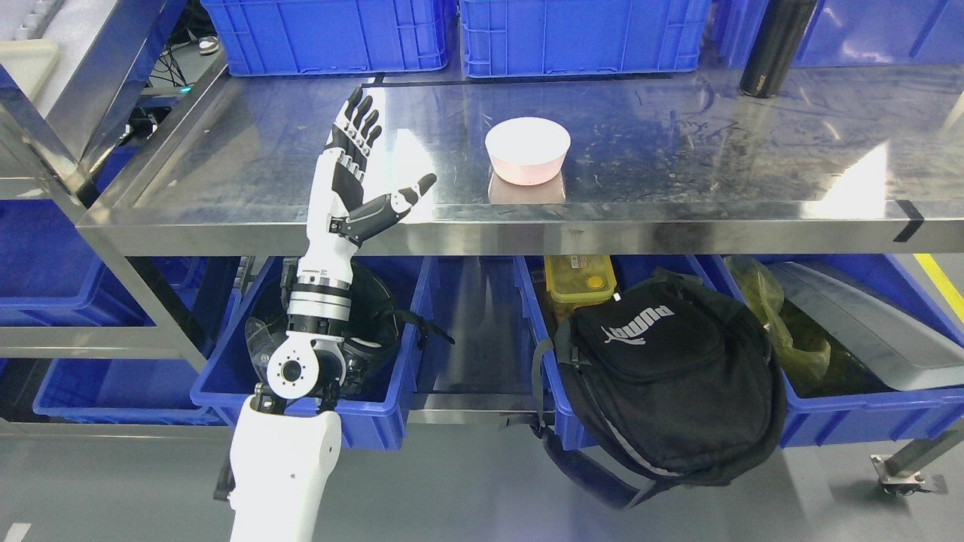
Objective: Stack pink IKEA bowl on shelf middle layer
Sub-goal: 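Raise the left hand and swing it toward the pink bowl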
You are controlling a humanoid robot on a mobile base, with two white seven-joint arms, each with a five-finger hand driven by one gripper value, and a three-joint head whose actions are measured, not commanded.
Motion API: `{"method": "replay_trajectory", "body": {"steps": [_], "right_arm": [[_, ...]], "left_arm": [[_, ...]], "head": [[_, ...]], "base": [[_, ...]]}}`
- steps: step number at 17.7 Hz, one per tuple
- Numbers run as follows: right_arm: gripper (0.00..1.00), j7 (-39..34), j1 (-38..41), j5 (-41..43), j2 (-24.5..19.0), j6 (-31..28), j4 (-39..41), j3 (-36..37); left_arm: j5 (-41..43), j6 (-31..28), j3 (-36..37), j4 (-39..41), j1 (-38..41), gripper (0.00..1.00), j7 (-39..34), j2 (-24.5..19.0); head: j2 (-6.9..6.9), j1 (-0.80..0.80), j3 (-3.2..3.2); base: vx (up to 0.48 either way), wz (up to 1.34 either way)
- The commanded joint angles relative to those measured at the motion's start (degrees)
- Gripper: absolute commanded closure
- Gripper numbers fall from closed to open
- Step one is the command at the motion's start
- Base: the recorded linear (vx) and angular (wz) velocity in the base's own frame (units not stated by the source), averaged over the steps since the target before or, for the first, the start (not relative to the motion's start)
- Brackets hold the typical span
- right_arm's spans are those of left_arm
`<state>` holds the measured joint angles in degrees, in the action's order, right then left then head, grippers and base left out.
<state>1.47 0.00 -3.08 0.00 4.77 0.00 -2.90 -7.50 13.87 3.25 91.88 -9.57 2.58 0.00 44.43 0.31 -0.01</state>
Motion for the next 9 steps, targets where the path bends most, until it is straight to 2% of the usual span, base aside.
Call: {"method": "replay_trajectory", "body": {"steps": [1,4,7,9], "right_arm": [[0.00,0.02,1.32,0.00,1.00,-0.02,1.00,0.00],[0.00,0.02,1.32,0.00,1.00,-0.02,1.00,0.00],[0.00,0.02,1.32,0.00,1.00,-0.02,1.00,0.00],[0.00,0.02,1.32,0.00,1.00,-0.02,1.00,0.00]], "left_arm": [[1.78,-0.51,-1.22,0.14,-0.54,0.00,-0.03,-1.00],[2.93,-0.59,-1.92,0.14,-1.76,0.00,0.14,-1.48],[8.69,-2.95,-1.84,-0.04,-6.49,0.00,2.41,-10.78],[17.12,-6.29,-1.23,-0.12,-11.94,0.00,11.69,-15.54]], "head": [[0.00,0.00,0.00],[0.00,0.00,0.00],[0.00,0.00,0.00],[0.00,0.00,0.00]], "base": [[0.000,0.00],[0.000,0.00],[0.000,0.00],[0.000,0.00]]}}
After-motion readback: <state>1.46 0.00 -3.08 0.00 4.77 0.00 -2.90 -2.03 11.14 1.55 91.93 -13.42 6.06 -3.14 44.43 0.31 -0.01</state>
